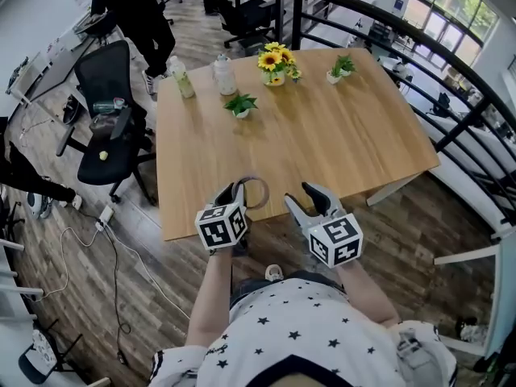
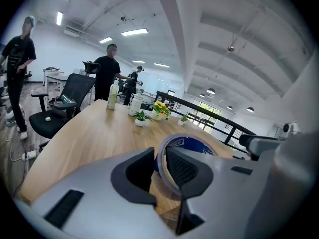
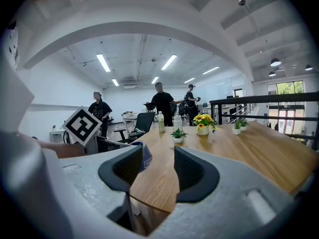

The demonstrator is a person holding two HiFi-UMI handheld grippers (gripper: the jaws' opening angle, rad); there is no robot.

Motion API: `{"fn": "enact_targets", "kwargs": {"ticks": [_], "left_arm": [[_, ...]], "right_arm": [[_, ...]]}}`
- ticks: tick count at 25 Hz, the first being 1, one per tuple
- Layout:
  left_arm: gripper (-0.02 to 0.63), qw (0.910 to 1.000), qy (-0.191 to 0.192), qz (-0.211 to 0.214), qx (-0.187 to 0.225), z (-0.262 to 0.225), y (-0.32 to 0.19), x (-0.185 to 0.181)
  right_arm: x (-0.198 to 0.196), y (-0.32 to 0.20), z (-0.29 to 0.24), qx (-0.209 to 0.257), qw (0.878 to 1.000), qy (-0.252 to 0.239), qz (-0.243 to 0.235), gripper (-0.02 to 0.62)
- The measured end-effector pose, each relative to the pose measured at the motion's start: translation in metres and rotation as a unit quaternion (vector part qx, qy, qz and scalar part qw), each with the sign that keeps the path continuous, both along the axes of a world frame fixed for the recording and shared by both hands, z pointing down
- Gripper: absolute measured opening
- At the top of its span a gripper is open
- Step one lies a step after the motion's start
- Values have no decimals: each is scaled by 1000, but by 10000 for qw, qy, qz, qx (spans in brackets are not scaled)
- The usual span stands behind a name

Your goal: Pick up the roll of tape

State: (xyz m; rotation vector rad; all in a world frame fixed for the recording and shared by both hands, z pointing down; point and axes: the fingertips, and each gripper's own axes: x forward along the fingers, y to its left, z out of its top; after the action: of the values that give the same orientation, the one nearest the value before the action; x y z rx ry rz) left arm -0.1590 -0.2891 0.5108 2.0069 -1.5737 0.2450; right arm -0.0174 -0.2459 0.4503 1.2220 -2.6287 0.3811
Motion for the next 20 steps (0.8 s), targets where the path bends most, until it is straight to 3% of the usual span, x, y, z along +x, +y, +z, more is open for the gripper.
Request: {"fn": "enact_targets", "kwargs": {"ticks": [20], "left_arm": [[77, 9983, 355, 144, 445, -35, 105, 15]], "right_arm": [[4, 70, -9, 255, 9997, -22, -18, 184]]}}
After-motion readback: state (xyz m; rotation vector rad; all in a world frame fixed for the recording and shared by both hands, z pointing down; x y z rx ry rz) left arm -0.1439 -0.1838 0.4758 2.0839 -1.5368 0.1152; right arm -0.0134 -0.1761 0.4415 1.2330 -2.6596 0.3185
